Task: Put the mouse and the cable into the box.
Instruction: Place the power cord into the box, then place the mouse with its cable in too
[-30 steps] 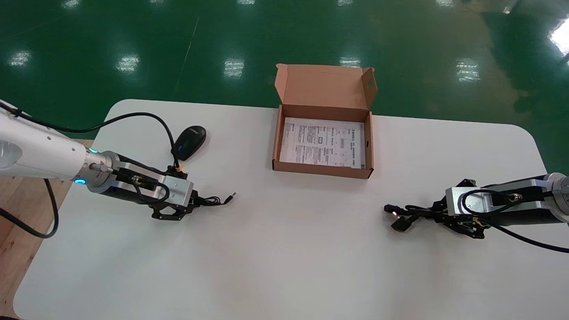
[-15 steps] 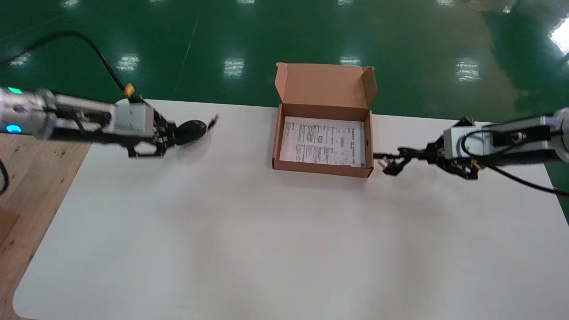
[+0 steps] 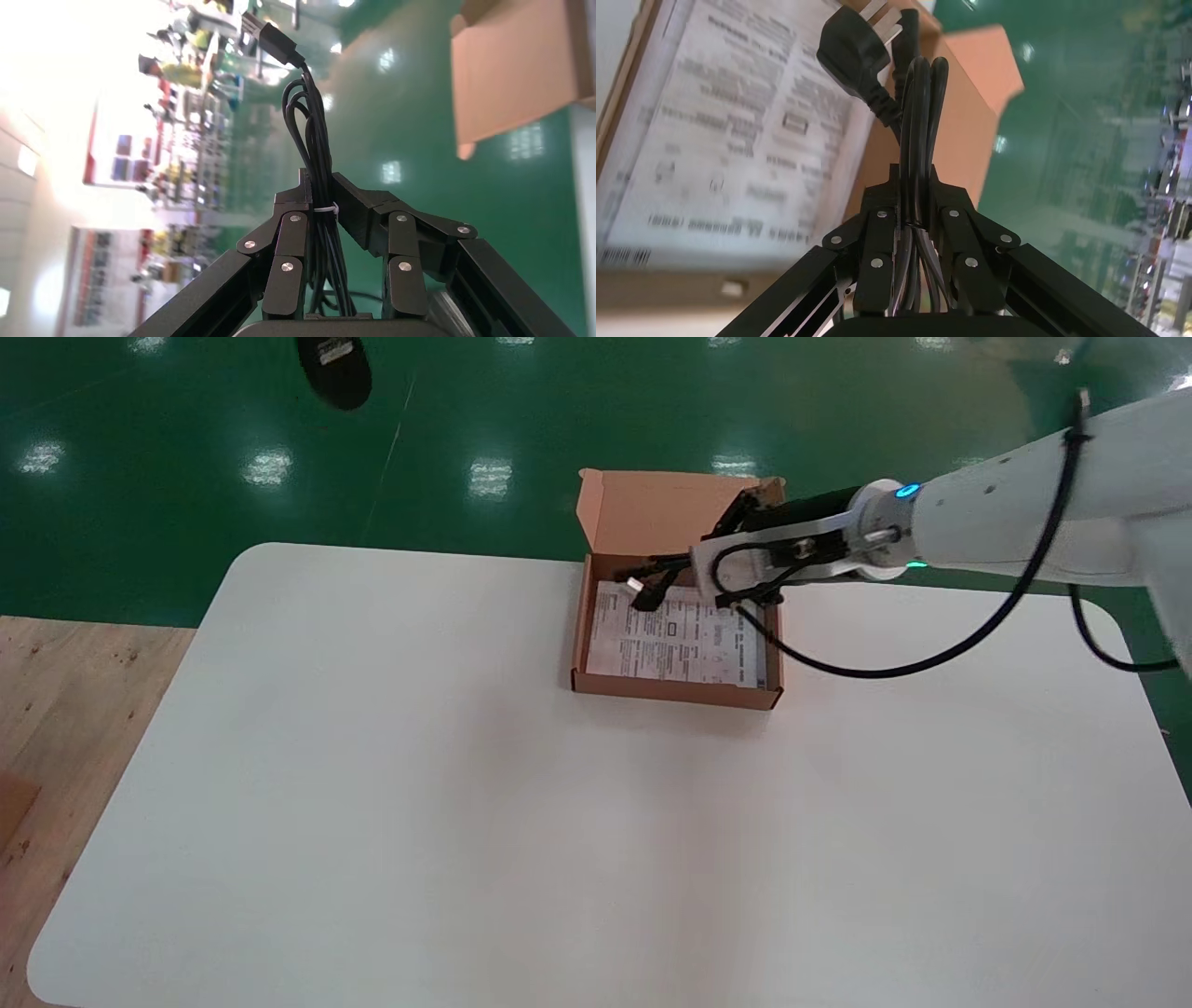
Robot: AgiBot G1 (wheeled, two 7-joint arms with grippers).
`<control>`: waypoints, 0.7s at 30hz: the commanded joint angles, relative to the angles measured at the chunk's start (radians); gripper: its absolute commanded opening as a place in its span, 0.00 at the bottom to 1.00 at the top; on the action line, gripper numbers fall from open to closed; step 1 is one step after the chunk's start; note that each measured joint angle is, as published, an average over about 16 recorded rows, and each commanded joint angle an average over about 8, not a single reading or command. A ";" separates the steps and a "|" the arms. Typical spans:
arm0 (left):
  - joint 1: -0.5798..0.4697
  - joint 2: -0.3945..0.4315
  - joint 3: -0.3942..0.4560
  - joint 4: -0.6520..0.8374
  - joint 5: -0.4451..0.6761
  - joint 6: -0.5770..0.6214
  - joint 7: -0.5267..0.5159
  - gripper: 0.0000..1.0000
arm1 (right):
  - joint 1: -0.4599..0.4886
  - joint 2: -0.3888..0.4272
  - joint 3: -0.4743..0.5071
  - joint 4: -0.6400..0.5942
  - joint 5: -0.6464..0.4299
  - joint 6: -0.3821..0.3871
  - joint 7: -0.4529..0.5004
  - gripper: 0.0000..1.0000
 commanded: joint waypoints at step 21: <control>-0.101 0.016 -0.009 -0.028 -0.006 0.015 0.063 0.00 | -0.114 -0.057 -0.050 0.037 0.074 0.163 -0.033 0.00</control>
